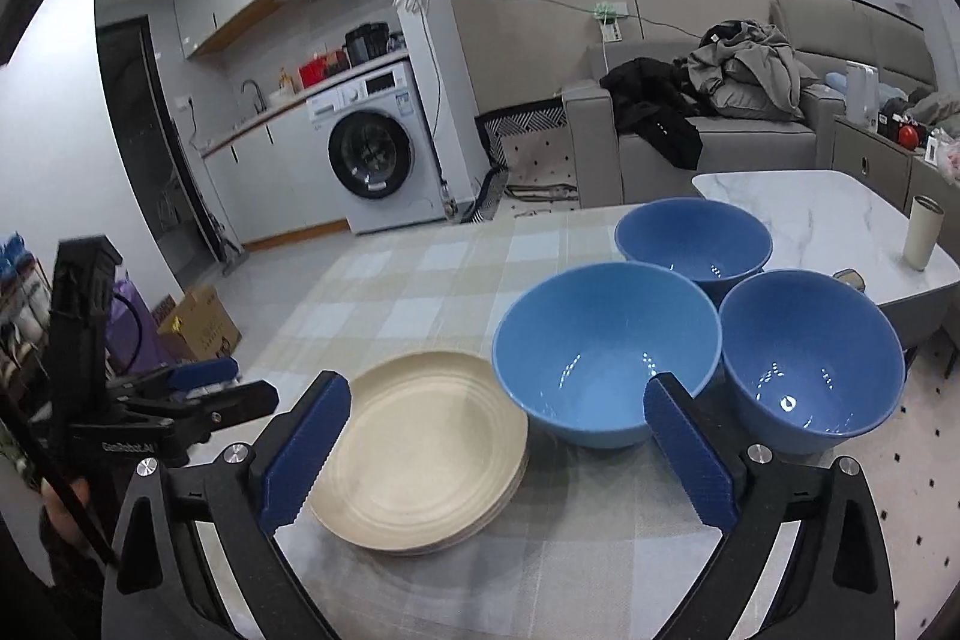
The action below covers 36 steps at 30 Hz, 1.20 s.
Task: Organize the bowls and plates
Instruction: 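Move both grippers over to the rim of a blue bowl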
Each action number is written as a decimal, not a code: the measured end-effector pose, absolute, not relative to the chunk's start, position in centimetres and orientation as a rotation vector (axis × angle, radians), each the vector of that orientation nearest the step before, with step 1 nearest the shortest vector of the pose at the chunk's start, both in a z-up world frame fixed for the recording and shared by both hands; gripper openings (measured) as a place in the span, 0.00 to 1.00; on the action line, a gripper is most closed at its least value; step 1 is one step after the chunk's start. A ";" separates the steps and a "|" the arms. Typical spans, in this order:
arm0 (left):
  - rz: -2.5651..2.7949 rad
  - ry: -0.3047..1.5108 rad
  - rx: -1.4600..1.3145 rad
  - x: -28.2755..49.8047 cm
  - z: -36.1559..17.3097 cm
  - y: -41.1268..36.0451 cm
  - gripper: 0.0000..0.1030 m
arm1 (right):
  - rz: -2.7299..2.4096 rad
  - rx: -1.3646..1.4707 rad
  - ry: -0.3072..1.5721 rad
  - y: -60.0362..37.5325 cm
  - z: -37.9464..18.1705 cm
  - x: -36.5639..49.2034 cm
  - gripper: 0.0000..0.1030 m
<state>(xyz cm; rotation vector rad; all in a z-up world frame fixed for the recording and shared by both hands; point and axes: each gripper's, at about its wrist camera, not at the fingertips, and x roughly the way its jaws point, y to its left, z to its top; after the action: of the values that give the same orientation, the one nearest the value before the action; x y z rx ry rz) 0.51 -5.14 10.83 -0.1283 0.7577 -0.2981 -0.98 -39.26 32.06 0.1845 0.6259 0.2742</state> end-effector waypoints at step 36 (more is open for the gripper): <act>-0.327 0.810 -0.087 15.6 15.1 -17.2 0.99 | 0.125 0.243 0.658 -55.7 38.1 7.5 1.00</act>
<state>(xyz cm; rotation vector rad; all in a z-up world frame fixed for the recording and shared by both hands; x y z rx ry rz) 15.61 -17.16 15.10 -0.0870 0.8102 -0.3271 7.51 -55.65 38.08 0.2429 0.6578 0.1253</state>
